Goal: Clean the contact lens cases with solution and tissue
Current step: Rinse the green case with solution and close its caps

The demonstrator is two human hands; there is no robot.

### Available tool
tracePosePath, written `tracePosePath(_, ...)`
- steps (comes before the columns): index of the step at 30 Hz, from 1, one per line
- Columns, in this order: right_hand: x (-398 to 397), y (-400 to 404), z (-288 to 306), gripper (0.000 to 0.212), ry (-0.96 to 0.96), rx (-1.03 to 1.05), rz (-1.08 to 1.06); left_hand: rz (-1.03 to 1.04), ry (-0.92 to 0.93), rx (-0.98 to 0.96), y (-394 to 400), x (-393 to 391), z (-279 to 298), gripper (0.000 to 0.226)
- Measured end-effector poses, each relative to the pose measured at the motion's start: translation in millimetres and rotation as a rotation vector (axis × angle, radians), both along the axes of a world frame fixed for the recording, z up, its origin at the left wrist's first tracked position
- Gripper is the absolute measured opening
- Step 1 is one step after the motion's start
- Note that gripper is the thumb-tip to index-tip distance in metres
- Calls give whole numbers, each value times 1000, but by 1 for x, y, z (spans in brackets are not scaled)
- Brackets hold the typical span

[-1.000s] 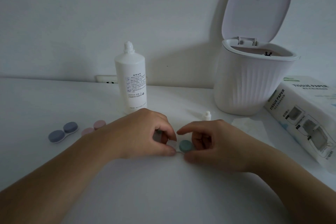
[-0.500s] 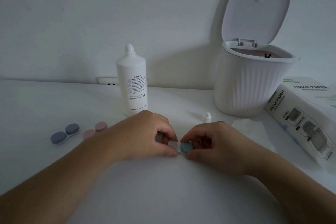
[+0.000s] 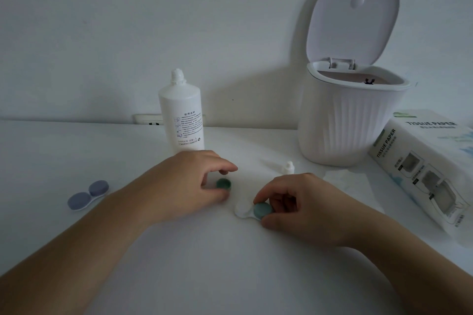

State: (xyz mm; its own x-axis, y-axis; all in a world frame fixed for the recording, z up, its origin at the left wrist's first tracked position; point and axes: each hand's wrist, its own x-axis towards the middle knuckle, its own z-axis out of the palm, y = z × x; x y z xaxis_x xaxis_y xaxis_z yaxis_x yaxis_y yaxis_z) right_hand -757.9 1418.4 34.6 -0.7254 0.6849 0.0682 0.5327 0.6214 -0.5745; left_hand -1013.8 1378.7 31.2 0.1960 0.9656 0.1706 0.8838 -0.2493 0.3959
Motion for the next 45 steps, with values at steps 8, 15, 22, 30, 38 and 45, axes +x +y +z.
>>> tracePosePath(8,0,0,0,18,11,-1,2,-51,-91,79,1,3,-1,27)
tracePosePath(15,0,0,1,20,1,-3,2,-83,-373,72,-9,16,10,17)
tracePosePath(22,-1,-1,3,20,-14,17,-2,-74,-398,-19,-11,24,4,27)
tracePosePath(30,-1,-1,2,20,-2,-1,-3,-115,-282,-43,-12,26,4,35)
tracePosePath(38,-1,-1,1,18,15,4,-2,-101,-176,-53,-11,24,3,36)
tracePosePath(45,-1,0,1,19,5,-11,0,-154,-169,-22,-10,23,3,40)
